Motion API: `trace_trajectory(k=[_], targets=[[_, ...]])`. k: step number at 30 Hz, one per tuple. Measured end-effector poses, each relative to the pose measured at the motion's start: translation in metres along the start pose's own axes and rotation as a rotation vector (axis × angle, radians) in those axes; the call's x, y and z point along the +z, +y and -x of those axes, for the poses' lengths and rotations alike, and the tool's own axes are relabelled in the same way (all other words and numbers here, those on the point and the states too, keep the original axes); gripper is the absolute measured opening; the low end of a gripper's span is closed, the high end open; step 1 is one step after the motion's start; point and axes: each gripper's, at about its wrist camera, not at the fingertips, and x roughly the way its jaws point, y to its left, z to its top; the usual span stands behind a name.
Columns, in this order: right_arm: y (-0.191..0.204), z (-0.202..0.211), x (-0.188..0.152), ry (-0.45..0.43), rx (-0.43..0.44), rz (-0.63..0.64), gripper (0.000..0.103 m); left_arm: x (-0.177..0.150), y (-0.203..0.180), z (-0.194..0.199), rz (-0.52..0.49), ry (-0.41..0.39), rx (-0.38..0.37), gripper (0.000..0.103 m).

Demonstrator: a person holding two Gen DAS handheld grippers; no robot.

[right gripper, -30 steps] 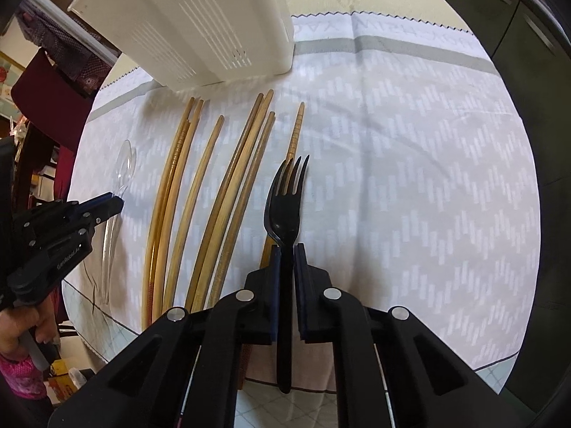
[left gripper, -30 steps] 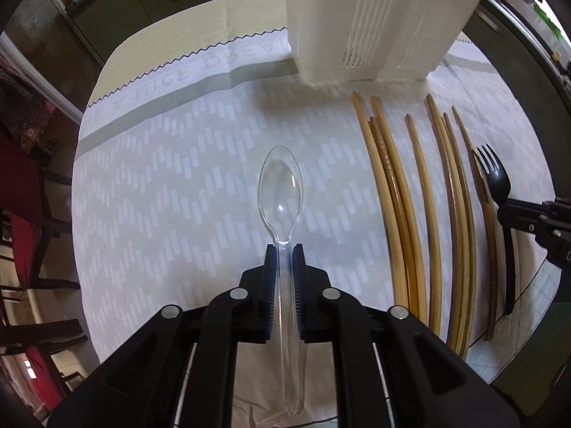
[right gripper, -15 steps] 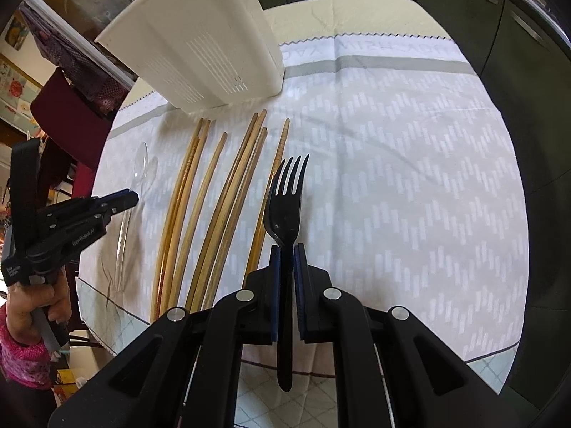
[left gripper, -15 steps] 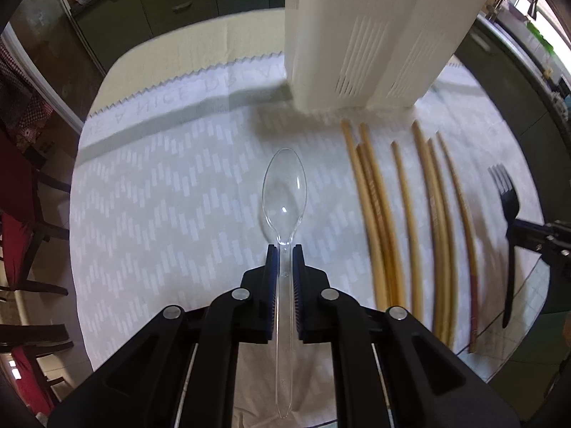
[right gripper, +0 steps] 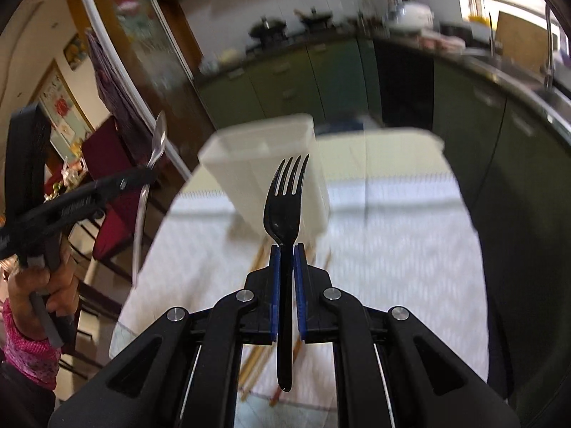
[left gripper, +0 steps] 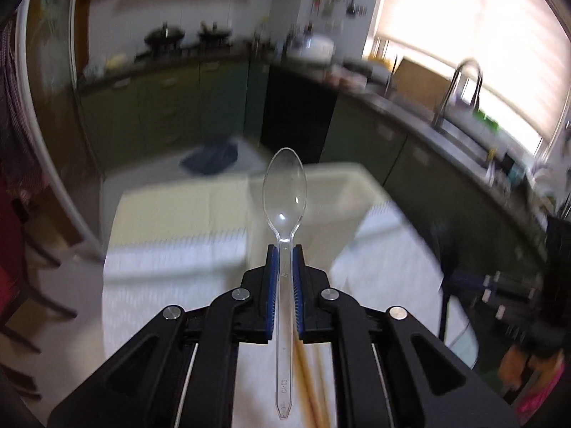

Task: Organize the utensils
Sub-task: 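Drop the spoon into the white caddy with the left gripper while the right carries the fork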

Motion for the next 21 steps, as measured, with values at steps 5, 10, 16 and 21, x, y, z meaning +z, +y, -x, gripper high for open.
trace_trajectory(k=[5, 10, 16, 21], targets=[[0.000, 0.010, 0.025, -0.075, 0.015, -0.012, 0.008, 0.052, -0.005, -0.015, 0.040, -0.193, -0.029, 0.008], [-0.002, 0.008, 0.037, -0.095, 0.019, -0.015, 0.008, 0.075, -0.012, -0.041, 0.034, -0.358, 0.012, 0.008], [-0.009, 0.005, 0.042, -0.103, 0.018, -0.025, 0.009, 0.070, -0.012, -0.063, -0.013, -0.493, 0.075, 0.008], [-0.007, -0.001, 0.049, -0.112, 0.014, -0.017, 0.009, 0.047, -0.014, -0.081, -0.054, -0.452, 0.071, 0.008]])
